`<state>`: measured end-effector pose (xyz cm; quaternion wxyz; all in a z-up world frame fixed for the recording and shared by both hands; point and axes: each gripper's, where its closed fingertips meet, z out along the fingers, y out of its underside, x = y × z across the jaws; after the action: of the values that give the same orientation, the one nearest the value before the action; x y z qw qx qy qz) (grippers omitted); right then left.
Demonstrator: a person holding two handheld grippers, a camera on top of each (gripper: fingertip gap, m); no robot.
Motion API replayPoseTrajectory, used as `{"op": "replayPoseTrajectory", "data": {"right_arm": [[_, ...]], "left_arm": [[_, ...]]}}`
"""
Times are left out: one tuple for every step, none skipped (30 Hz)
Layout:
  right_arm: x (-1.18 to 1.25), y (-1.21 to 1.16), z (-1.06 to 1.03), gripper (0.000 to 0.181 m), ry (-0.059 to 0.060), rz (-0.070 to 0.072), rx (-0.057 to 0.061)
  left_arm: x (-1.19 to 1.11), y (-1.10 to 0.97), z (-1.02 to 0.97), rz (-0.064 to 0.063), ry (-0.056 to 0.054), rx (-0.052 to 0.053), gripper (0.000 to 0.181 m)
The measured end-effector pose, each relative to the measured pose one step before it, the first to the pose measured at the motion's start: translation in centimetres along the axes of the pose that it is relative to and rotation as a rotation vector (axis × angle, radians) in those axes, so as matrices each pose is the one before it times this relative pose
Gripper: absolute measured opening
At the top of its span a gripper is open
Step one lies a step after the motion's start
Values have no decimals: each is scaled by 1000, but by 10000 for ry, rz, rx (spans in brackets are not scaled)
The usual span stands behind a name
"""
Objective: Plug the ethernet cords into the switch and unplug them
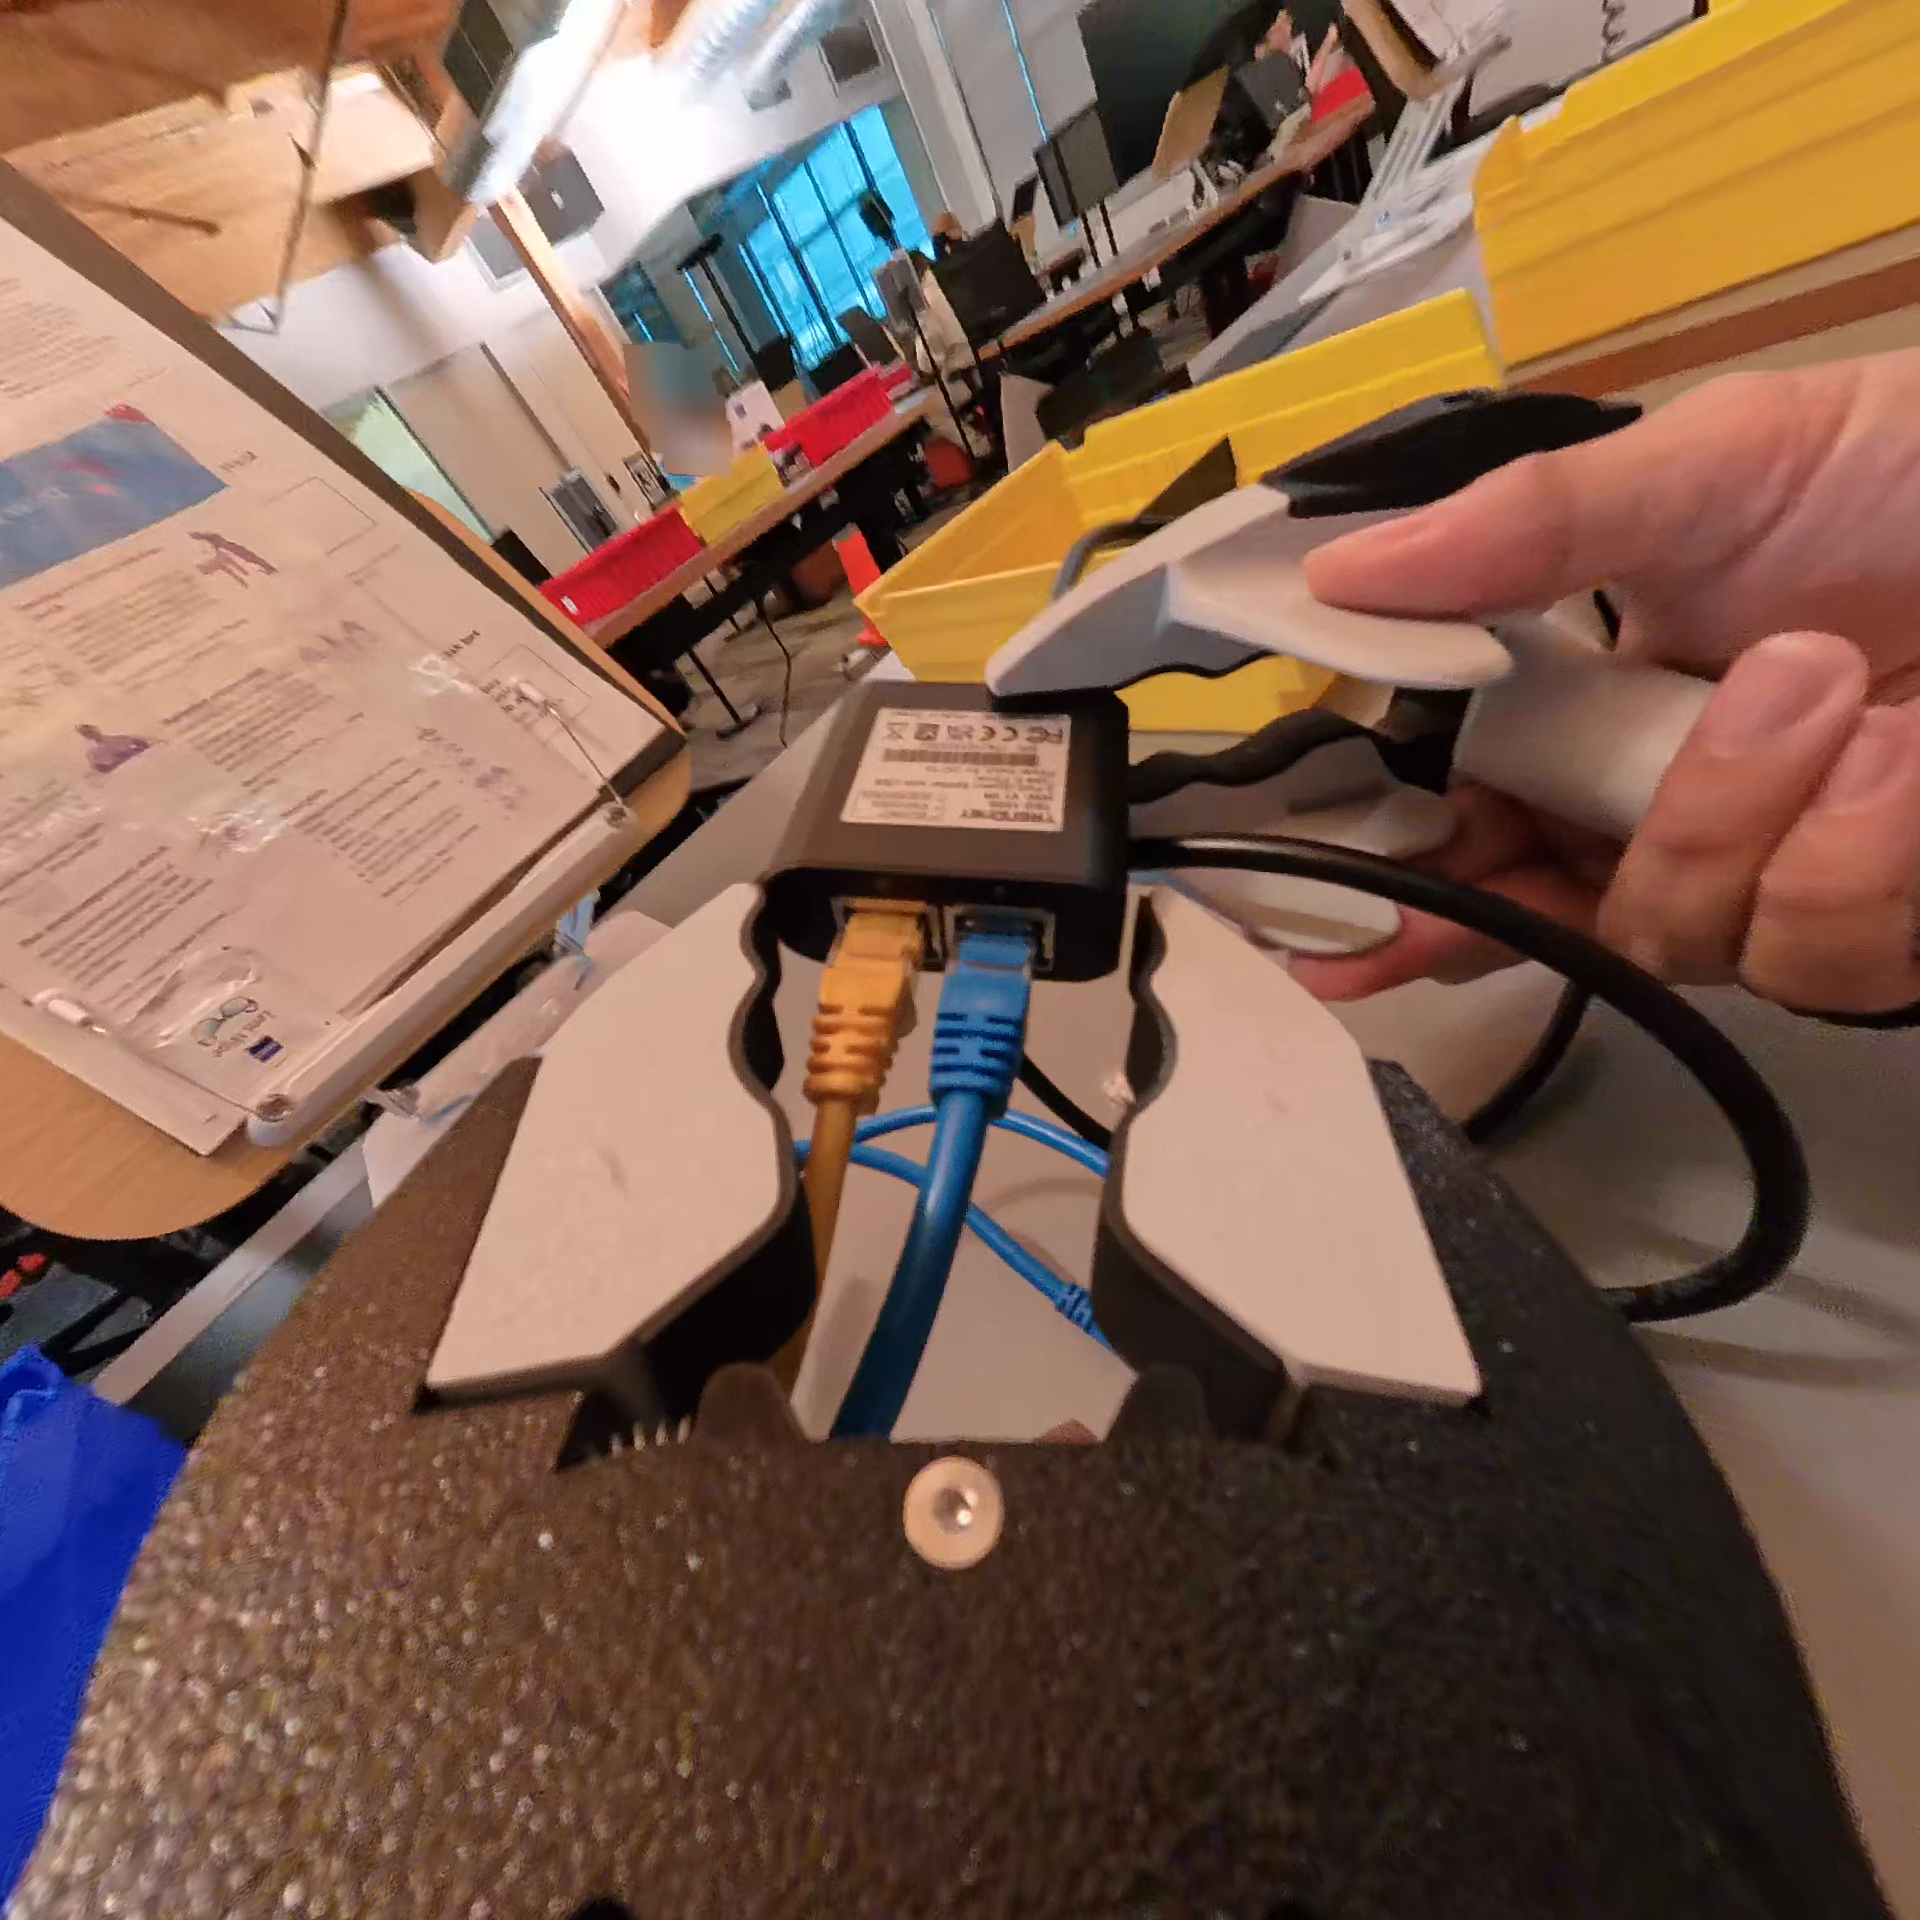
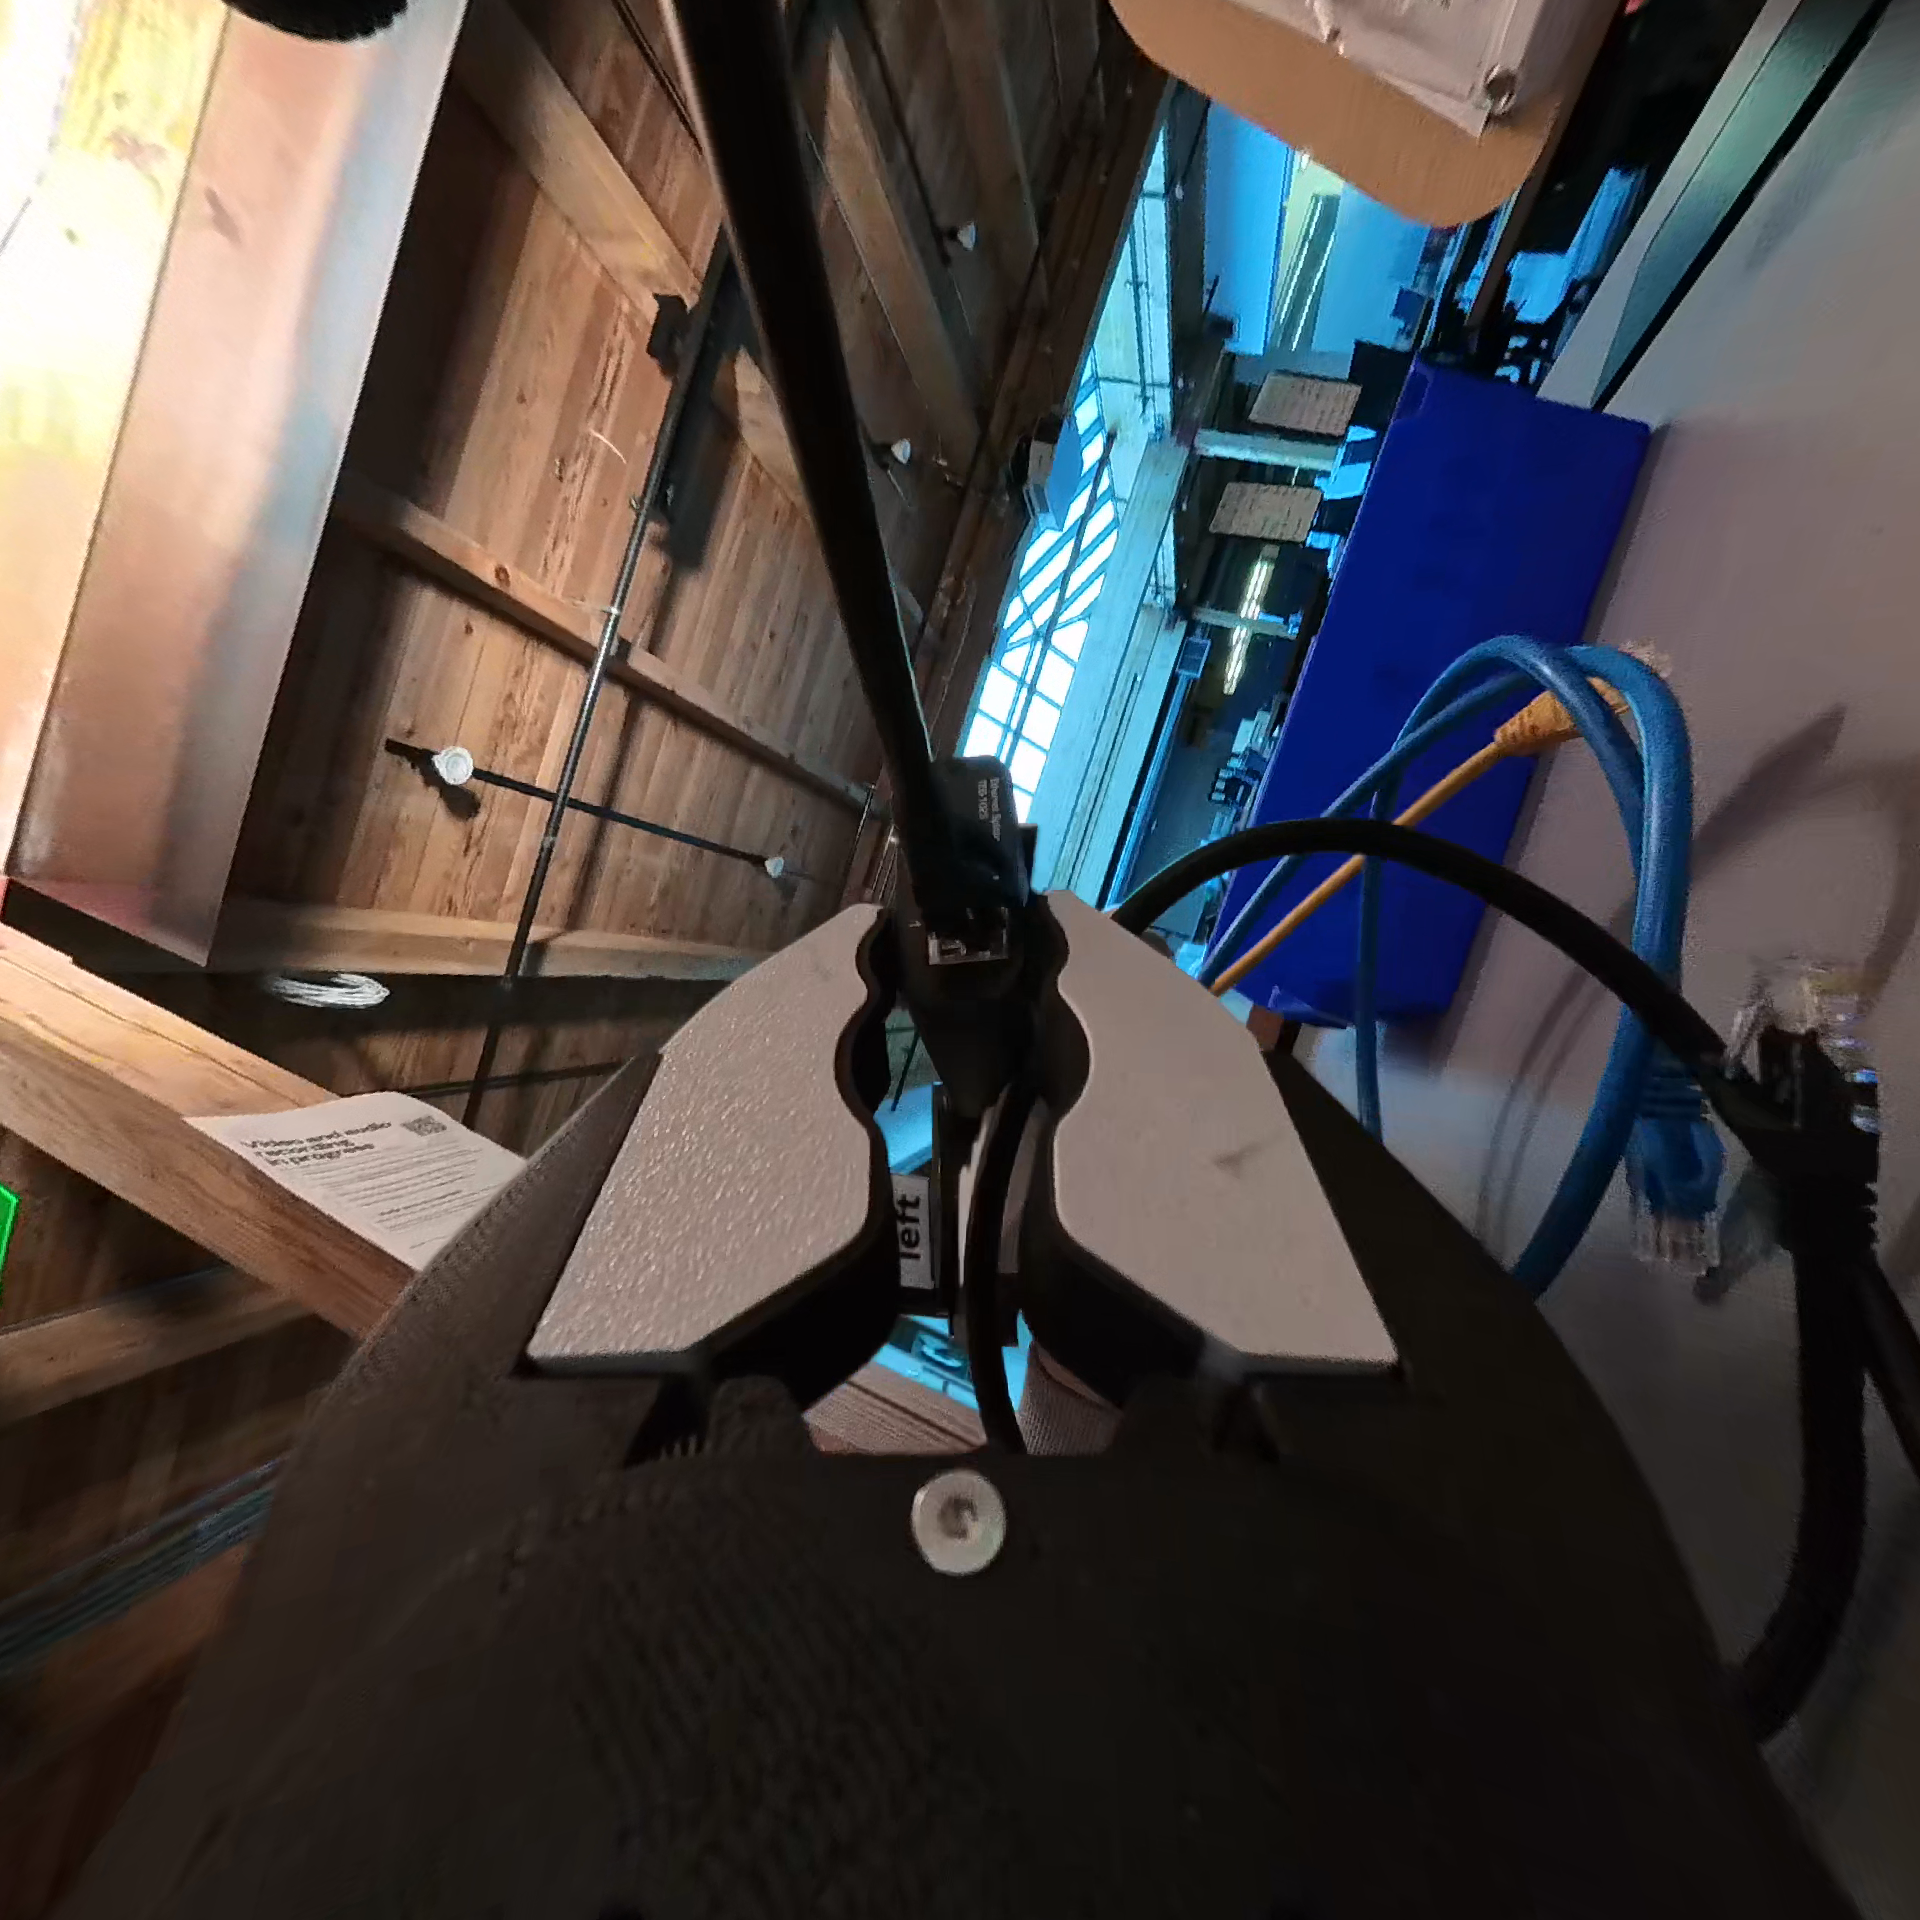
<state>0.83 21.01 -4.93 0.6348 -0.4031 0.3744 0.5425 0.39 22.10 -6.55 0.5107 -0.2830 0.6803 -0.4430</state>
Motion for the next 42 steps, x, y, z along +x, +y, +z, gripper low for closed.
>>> {"op": "replayPoseTrajectory", "data": {"right_arm": [[-2,84,51,24,-41,8,-26],[-17,104,58,24,-51,-42,-37],[77,106,53,24,13,-38,-91],[135,65,20,24,31,-3,-55],[64,78,8,24,-52,44,-57],[27,102,29,24,-77,82,-90],[44,39,29,24,-20,86,-49],[11,72,47,24,-18,14,-44],[51,82,34,24,-5,8,-50],[68,44,20,24,17,13,-14],[-33,63,44,24,-57,30,-36],[-6,41,35,24,-28,42,-35],[72,-49,-23,24,29,16,11],[83,-96,-41,24,16,19,34],[32,-41,-37,24,-66,107,8],[46,-54,-65,24,-14,196,57],[243,-131,-108,24,172,-20,103],[64,-7,-26,24,8,-140,-21],[-69,68,57,24,-120,116,-42],[-13,27,62,24,-16,130,30],[4,72,41,24,61,-119,21],[-3,135,58,24,57,-131,-53],[20,105,68,24,31,3,-36],[62,42,33,24,29,12,24],[30,70,25,24,-10,-19,-6],[86,55,28,25,19,-61,-26],[121,-3,8,24,56,-13,20],[117,-5,-5,24,65,-43,42],[170,7,-28,24,95,-43,34],[285,-7,-50,24,178,-49,38],[205,39,-28,24,90,-66,20],[53,94,9,24,-35,-13,-25],[74,92,-15,24,22,-19,-13],[125,61,-38,24,115,-114,20],[57,69,-39,24,73,-88,6],[-26,84,-32,25,-4,-2,-5],[17,64,-30,24,12,-16,4],[-94,103,39,25,-60,-72,-16],[-146,67,64,25,-22,-34,10],[-66,60,6,25,77,-91,19],[-67,135,-34,24,47,-204,-39],[-94,121,-56,25,-37,-136,-36]], "left_arm": [[-154,-230,-173,-2,-53,206,61],[-39,-104,-115,-44,14,107,61],[-18,19,-87,-32,34,67,61],[26,87,-105,-114,90,29,61],[117,-12,-140,-270,188,87,60],[139,-133,-180,-270,221,157,61],[115,-107,-183,-151,153,142,61],[24,-53,-141,-26,48,114,61],[2,-6,-113,36,3,76,60],[-10,57,-80,54,-12,-6,60],[-26,-21,-76,-19,-10,18,60],[3,-148,-96,-33,-3,105,60],[-17,-229,-95,-23,-27,177,60],[-23,-357,-88,-26,-57,262,59],[20,-358,-78,2,-40,245,58],[11,-70,-6,16,-3,29,57],[8,283,72,-39,59,-253,57],[1,242,74,-135,101,-280,57],[-9,-69,-19,-15,64,8,57],[17,-71,-79,145,39,67,57],[65,45,-103,126,72,46,57],[-18,79,-109,45,20,49,58],[-86,174,-105,65,-62,1,58],[-73,159,-74,72,-98,-24,60],[68,130,-29,45,-34,-22,58],[-26,135,-23,58,-96,-25,58],[-10,103,-42,3,-66,28,58],[-18,178,-7,-117,-47,1,58],[1,162,-15,-153,-23,32,58],[-4,303,2,-184,39,-37,58],[30,283,-14,-185,75,-22,58],[63,142,-53,-119,39,95,58],[89,129,-81,-70,3,75,58],[70,287,-26,-51,-24,-51,59],[97,409,32,-19,16,-158,59],[152,435,45,23,95,-199,62],[33,280,12,10,31,-111,63],[-128,-82,-75,-71,-95,112,59],[-59,-237,-113,-134,-80,162,59],[32,-101,-78,-126,-84,32,59],[80,6,-93,-92,-13,-53,59],[98,11,-92,-199,73,-37,59]]}}
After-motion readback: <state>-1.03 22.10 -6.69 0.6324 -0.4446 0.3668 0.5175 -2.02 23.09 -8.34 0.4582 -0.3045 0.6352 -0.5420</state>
